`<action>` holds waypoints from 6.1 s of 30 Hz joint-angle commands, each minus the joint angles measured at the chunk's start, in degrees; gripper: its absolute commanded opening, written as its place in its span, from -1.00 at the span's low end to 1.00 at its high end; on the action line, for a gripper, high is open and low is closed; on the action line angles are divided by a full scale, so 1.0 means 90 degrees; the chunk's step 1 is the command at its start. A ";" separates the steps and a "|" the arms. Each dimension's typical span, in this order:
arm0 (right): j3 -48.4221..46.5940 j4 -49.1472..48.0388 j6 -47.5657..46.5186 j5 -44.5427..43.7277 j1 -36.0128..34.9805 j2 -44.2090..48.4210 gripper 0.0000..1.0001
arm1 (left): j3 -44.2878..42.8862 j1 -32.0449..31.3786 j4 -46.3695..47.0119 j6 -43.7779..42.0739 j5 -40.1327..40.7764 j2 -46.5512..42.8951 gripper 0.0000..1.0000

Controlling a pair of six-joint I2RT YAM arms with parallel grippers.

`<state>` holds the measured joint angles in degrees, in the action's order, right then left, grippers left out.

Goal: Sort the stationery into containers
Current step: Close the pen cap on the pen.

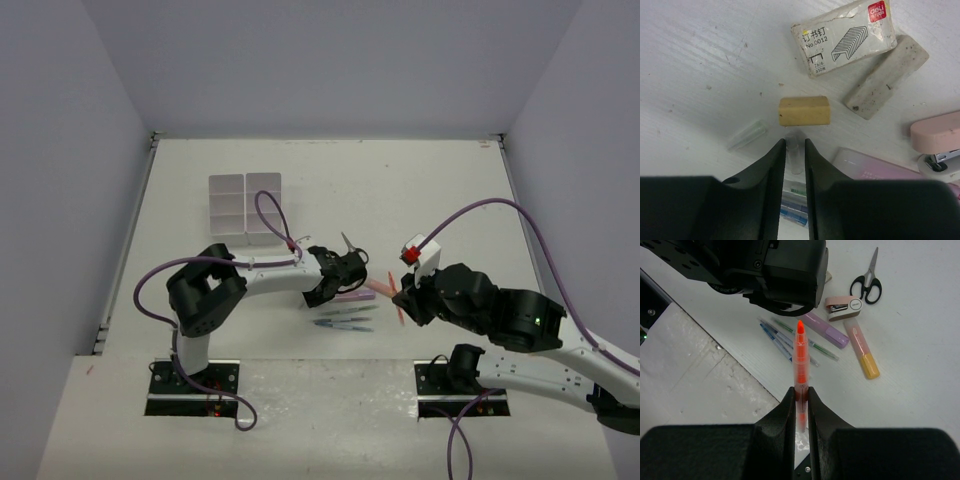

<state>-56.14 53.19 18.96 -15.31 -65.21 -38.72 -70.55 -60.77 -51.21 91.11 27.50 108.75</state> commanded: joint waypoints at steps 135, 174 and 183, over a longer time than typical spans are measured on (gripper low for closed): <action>-0.0083 -0.3894 0.1035 0.2501 0.0029 -0.0612 -1.00 | 0.3688 -0.0051 0.8740 -0.6865 -0.3873 -0.6761 -1.00; -0.0156 -0.4494 0.0894 0.2119 0.0026 -0.0402 -1.00 | 0.3942 -0.0044 0.8927 -0.6490 -0.3583 -0.6671 -1.00; 0.0095 -0.4929 0.0574 0.2004 0.0029 -0.0258 -1.00 | 0.3927 -0.0044 0.8814 -0.6290 -0.3236 -0.6698 -1.00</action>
<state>-53.89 20.46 26.51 3.91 -65.12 -43.03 -35.99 -61.14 32.11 33.45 -3.76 47.89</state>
